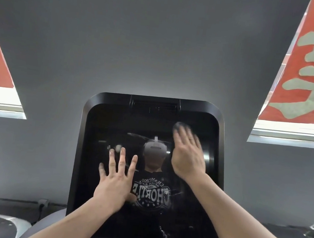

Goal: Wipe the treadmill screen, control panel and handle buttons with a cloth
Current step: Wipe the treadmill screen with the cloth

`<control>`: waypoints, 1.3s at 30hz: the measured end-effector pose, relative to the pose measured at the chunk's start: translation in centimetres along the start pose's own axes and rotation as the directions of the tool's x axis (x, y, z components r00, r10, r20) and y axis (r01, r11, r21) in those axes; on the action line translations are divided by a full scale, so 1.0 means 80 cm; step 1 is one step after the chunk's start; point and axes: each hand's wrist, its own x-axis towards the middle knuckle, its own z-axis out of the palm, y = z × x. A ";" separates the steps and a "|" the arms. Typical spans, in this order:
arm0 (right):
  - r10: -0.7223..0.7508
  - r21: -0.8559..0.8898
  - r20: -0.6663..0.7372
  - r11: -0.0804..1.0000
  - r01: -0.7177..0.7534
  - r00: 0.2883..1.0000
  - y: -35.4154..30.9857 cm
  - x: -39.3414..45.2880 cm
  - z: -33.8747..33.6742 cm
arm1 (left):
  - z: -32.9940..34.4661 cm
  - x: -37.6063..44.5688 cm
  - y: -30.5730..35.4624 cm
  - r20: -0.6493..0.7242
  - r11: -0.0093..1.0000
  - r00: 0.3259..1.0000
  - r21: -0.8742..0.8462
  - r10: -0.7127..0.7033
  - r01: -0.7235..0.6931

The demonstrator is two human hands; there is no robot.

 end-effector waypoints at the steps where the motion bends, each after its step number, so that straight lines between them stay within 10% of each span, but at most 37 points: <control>1: -0.102 -0.012 0.021 0.995 0.102 0.995 0.001 -0.001 -0.001 | 0.000 0.000 -0.001 -0.001 1.000 1.000 -0.002 -0.002 0.002; 6: 0.105 0.014 -0.071 0.994 -0.105 0.992 0.032 0.013 -0.020 | -0.003 -0.001 0.000 0.006 1.000 1.000 -0.005 0.011 -0.011; 10: -0.248 -0.046 0.012 0.967 0.249 0.969 0.018 -0.023 0.006 | -0.002 -0.003 -0.001 -0.005 1.000 1.000 -0.009 0.012 -0.012; 15: 0.025 0.030 -0.095 0.999 -0.022 0.995 0.033 -0.020 0.002 | -0.002 -0.001 -0.001 0.000 1.000 1.000 0.008 0.017 -0.017; 19: -0.249 -0.026 -0.018 0.968 0.249 0.968 0.037 -0.039 0.014 | -0.001 -0.001 -0.001 -0.009 1.000 1.000 0.007 0.009 -0.009; 23: 0.042 0.079 -0.085 0.996 -0.036 0.995 0.037 -0.035 0.008 | -0.002 -0.001 0.000 -0.001 1.000 1.000 0.015 0.007 -0.007; 27: -0.347 0.004 0.038 0.938 0.347 0.937 0.037 -0.065 0.021 | -0.002 -0.001 -0.001 0.004 1.000 1.000 -0.011 0.010 -0.010; 31: 0.053 0.152 -0.088 0.988 -0.039 0.995 0.041 -0.049 0.015 | -0.002 0.000 -0.001 0.008 1.000 1.000 -0.008 0.012 -0.012; 36: -0.294 0.079 0.006 0.953 0.292 0.956 0.033 -0.070 0.022 | 0.000 -0.001 -0.002 -0.010 1.000 1.000 -0.017 0.013 -0.013; 39: 0.057 0.176 -0.093 0.984 -0.040 0.994 0.051 -0.047 0.013 | -0.001 0.000 -0.002 -0.009 1.000 1.000 -0.001 0.010 -0.010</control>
